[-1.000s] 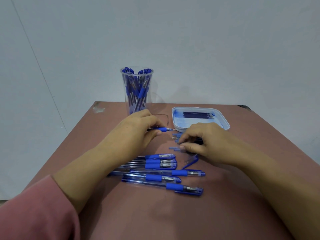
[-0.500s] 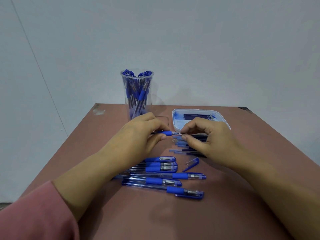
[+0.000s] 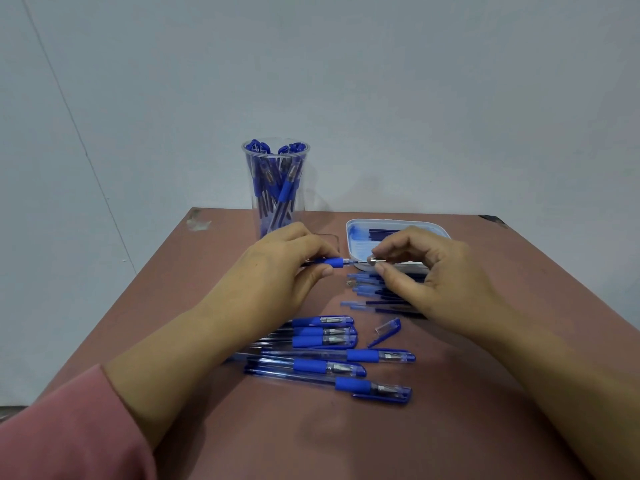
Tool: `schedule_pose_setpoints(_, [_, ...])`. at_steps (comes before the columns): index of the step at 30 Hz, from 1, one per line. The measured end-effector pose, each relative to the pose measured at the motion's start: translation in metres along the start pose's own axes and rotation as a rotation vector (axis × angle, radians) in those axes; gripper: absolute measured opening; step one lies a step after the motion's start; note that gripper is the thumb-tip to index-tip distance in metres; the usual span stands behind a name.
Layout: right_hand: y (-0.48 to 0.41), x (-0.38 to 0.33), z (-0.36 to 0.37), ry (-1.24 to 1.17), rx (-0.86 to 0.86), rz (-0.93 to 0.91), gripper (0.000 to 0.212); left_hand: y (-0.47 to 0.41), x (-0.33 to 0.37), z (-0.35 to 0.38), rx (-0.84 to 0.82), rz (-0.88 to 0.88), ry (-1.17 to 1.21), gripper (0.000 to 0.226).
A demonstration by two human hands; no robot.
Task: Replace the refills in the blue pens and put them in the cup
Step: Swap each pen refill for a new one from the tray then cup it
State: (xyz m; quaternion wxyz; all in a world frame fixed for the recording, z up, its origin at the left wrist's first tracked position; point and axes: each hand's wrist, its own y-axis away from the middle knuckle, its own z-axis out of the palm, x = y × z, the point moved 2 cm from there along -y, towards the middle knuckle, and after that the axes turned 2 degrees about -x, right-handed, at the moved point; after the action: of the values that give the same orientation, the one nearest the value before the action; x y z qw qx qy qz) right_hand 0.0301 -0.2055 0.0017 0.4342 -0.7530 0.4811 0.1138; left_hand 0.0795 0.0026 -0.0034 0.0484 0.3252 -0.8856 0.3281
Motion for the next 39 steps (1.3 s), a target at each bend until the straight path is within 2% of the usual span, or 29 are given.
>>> schedule_pose_setpoints(7, [0.0, -0.002, 0.01, 0.003, -0.087, -0.011, 0.031, 0.001, 0.006, 0.004, -0.031, 0.028, 0.011, 0.026])
schedule_pose_setpoints(9, [-0.001, -0.001, 0.011, -0.017, -0.094, 0.004, 0.024, 0.001, 0.006, 0.004, -0.03, 0.035, 0.01, 0.028])
schedule_pose_setpoints(12, [-0.001, 0.001, 0.014, -0.01, -0.123, 0.024, 0.004, 0.001, 0.006, 0.004, -0.022, 0.044, 0.005, 0.03])
schedule_pose_setpoints(17, [-0.001, 0.002, 0.011, 0.111, -0.078, -0.121, 0.025, 0.001, 0.006, 0.005, -0.013, 0.049, -0.014, 0.034])
schedule_pose_setpoints(21, [-0.002, 0.007, 0.013, 0.158, -0.072, -0.15, 0.009, 0.001, 0.007, 0.005, -0.021, 0.049, -0.024, 0.032])
schedule_pose_setpoints(26, [-0.001, 0.005, 0.01, 0.174, -0.071, -0.179, 0.027, 0.001, 0.007, 0.005, -0.019, 0.048, -0.02, 0.033])
schedule_pose_setpoints(30, [-0.002, 0.009, 0.013, 0.187, -0.082, -0.155, 0.007, 0.002, 0.007, 0.006, -0.023, 0.05, -0.025, 0.028])
schedule_pose_setpoints(32, [-0.001, 0.01, 0.013, 0.181, -0.097, -0.134, 0.019, 0.002, 0.007, 0.006, -0.023, 0.053, -0.023, 0.03])
schedule_pose_setpoints(36, [-0.001, 0.008, 0.012, 0.203, -0.085, -0.187, 0.024, 0.002, 0.007, 0.005, -0.025, 0.05, -0.028, 0.034])
schedule_pose_setpoints(39, [-0.001, 0.008, 0.014, 0.215, -0.094, -0.166, 0.008, 0.002, 0.007, 0.006, -0.032, 0.051, -0.032, 0.029])
